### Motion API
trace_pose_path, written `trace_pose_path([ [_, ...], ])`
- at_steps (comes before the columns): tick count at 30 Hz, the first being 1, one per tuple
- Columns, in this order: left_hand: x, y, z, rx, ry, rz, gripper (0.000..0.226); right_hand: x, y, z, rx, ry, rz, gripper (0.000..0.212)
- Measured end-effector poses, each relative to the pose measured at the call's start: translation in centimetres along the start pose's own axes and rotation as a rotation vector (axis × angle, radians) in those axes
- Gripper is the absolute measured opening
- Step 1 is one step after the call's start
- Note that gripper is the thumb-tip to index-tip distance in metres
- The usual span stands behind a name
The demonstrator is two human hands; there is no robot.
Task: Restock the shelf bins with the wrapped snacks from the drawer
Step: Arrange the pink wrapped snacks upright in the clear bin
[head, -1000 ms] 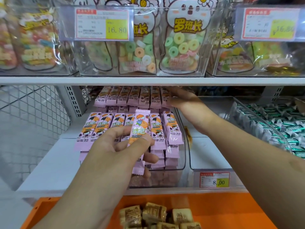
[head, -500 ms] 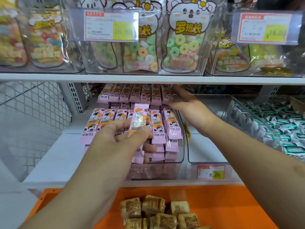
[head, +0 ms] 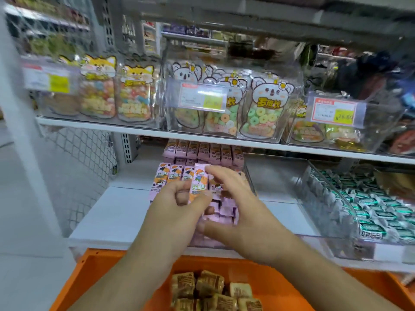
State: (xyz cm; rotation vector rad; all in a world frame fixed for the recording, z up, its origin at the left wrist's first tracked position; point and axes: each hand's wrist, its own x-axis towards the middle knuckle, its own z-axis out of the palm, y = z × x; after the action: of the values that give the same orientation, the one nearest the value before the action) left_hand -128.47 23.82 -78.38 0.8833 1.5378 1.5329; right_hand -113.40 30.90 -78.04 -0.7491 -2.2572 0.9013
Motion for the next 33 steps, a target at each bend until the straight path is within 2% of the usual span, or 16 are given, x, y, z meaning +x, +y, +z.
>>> trace_pose_path([
  [7,0.5,1.1,-4.2,0.105,0.071,0.032,0.038,3.3,-2.5,3.6,-0.137,0.079,-0.046,0.075],
  [12,1.8,1.4,-6.1,0.256,0.074,0.09,0.013,6.0,-2.9,5.5,-0.188,0.098,0.003,0.061],
  [16,3.3,1.8,-6.5,0.447,0.145,0.089,0.011,8.0,-3.0,6.6,-0.307,0.08,0.018,0.057],
  [19,4.8,1.2,-6.8,0.493,0.138,0.067,0.03,9.6,-2.6,7.1,-0.358,0.045,0.055,0.056],
  [23,6.3,0.2,-7.0,0.411,0.113,0.031,0.048,10.8,-1.7,8.0,-0.412,0.007,0.079,0.057],
  [27,6.5,-0.3,-7.6,0.259,0.04,0.002,0.022,11.0,-1.3,8.0,-0.421,0.021,0.086,0.06],
  [29,6.5,-0.2,-7.8,0.2,0.045,-0.004,0.021,11.0,-1.2,7.9,-0.424,0.021,0.086,0.06],
  [33,6.2,-0.3,-7.9,0.236,0.07,0.006,0.042,10.4,-1.3,7.6,-0.471,0.02,0.065,0.061],
])
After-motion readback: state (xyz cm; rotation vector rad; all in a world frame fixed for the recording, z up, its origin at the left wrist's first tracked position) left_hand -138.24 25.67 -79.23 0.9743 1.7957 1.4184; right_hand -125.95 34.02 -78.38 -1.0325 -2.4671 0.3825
